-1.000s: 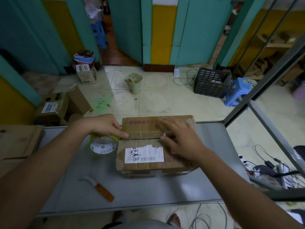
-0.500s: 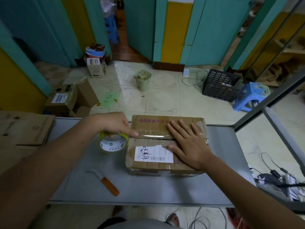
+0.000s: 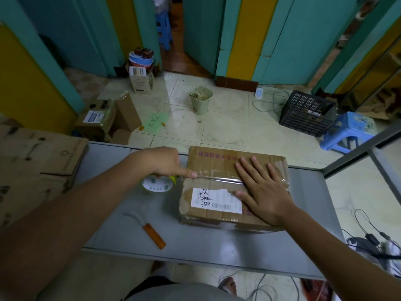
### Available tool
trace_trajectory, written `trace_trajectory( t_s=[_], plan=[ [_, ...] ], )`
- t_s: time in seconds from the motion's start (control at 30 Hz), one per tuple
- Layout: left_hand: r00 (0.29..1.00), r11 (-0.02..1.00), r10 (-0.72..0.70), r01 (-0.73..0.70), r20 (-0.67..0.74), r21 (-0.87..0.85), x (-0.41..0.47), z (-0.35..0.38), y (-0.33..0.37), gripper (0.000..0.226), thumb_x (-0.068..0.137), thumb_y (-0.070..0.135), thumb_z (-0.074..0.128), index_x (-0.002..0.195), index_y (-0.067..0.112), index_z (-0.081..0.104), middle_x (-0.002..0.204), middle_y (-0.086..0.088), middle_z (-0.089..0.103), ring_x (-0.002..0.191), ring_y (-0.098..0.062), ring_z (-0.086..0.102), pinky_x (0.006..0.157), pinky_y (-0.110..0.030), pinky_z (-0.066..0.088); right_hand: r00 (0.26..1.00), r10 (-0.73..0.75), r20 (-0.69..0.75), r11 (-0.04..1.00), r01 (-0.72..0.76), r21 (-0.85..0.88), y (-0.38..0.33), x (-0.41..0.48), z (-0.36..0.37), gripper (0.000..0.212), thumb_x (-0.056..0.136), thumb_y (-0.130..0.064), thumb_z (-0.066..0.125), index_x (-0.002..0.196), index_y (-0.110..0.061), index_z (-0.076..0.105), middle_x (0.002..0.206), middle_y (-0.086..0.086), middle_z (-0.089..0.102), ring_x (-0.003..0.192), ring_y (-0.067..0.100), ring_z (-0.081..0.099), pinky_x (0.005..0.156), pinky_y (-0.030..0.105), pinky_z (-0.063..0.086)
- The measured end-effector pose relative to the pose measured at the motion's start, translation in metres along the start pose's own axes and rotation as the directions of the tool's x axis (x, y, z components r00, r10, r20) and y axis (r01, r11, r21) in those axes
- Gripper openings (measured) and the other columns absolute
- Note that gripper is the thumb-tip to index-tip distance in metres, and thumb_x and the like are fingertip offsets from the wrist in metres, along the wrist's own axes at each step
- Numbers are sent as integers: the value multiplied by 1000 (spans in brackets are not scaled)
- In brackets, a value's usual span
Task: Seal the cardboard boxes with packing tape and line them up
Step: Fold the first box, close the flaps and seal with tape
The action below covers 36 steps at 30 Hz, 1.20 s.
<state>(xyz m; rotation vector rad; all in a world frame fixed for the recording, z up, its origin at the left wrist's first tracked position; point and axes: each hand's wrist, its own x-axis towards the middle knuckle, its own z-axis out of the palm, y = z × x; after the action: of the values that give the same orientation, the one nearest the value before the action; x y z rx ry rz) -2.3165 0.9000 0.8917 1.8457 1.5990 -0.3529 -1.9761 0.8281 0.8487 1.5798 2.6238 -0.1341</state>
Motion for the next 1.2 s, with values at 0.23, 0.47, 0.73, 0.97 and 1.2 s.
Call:
trace_trajectory(
  t_s=[0.23,0.47,0.73,0.97,1.2],
  plan=[
    [1000,993,-19,19,3,117,3,13,-6,99,43,119,33,57,22,49,55,1,50,54,-19,49,66,-33,42,1000,6,5,1000,-6,2,-1,0,-3,76,102,-73,5,167,-34,-6,174,-13,-12,160,15,-16,130,52,4],
    [1000,993,-3,5,-24,120,6,16,-11,100,39,120,35,54,22,47,54,1,45,53,-19,45,63,-33,39,1000,2,2,1000,-2,16,0,0,-3,73,104,-72,8,166,-37,-7,174,-15,-11,160,13,-16,131,51,4],
    [996,988,-23,35,-81,151,18,27,-18,102,37,121,30,56,23,49,49,5,45,49,-17,48,60,-31,39,1000,-3,-4,1000,3,0,2,0,0,72,105,-70,11,167,-36,-5,175,-14,-8,161,14,-13,130,53,8],
    [969,988,94,-63,-227,138,24,44,-30,100,55,118,21,49,21,45,41,9,39,43,-13,46,56,-30,36,1000,1,-22,1000,-1,18,4,0,4,70,107,-68,15,167,-36,-1,175,-14,-4,162,15,-10,130,54,11],
    [940,934,198,-267,-276,-238,26,49,-61,87,76,104,37,69,21,63,58,1,54,53,-11,49,61,-35,39,1000,-7,-22,1000,7,31,6,3,1,70,106,-68,15,167,-36,2,175,-15,-3,162,14,-7,130,53,10]
  ],
)
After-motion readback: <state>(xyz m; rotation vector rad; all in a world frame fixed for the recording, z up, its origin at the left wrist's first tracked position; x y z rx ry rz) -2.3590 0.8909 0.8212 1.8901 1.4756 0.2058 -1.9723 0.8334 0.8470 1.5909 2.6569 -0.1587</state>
